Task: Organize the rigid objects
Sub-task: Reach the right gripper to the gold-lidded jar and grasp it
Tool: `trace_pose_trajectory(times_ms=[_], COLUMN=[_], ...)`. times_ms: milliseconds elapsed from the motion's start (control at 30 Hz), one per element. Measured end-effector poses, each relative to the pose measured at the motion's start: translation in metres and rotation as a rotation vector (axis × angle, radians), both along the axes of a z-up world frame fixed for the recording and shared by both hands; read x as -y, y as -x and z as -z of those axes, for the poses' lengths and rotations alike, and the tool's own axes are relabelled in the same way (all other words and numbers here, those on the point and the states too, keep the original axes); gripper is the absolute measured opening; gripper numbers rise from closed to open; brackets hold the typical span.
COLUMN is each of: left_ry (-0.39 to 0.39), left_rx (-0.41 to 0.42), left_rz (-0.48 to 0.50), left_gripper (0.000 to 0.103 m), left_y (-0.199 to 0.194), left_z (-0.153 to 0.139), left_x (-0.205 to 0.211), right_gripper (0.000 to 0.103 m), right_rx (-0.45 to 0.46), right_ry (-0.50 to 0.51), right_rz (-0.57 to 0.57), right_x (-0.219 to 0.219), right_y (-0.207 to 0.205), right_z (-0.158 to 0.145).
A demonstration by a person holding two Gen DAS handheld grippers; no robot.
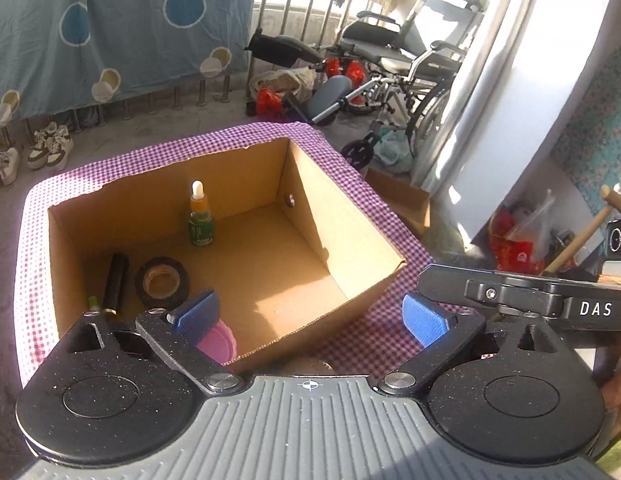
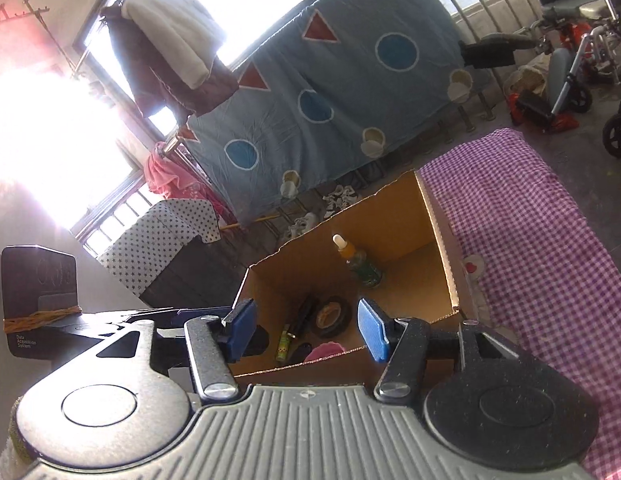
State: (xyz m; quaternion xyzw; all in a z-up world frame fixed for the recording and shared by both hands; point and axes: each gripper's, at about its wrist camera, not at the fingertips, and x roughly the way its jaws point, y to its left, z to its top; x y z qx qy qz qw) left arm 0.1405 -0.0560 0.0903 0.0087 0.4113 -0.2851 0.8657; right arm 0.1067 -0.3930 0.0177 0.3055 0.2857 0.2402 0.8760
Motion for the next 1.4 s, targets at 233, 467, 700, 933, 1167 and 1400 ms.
trace_pose_trajectory(times_ms=[233,467,700,933,1167,1400], left_ry=[0.025,0.008,-0.024,-0.042,-0.070,-0.099], left_rx=[0.040,0.031,0.038,0.060,0.108,0.083], left_rz=[-0.052,-0.074,-0.066,-0.053,-0.054,-0.051], left_gripper=[0.099,0.099,0.099,0.098,0.081,0.077], left_y=[0.049,0.072,0.086,0.092,0.081,0.065], left_z=[0.025,0.050,0.072,0.096,0.108,0.117], left_x=[-0.001,0.003,0.007,0.013,0.021,0.028], right_gripper=[0.059,0.059,0.059,0.059,0.048,0.046], right_rx=[-0.058,-0.096,-0.116,-0.159,-0.222,-0.246], right_ry=[-0.020,-0.023,-0.023,-0.033,-0.060,-0.052], right_rz=[0.016,0.019,-0.004,0.006,-0.018,-0.040], right_x=[0.003,0.001,-0.009,-0.009,-0.018,-0.031], right_y=[0.037,0.055,0.059,0.047,0.016,-0.016], right_z=[0.025,0.040,0.049,0.066,0.088,0.100])
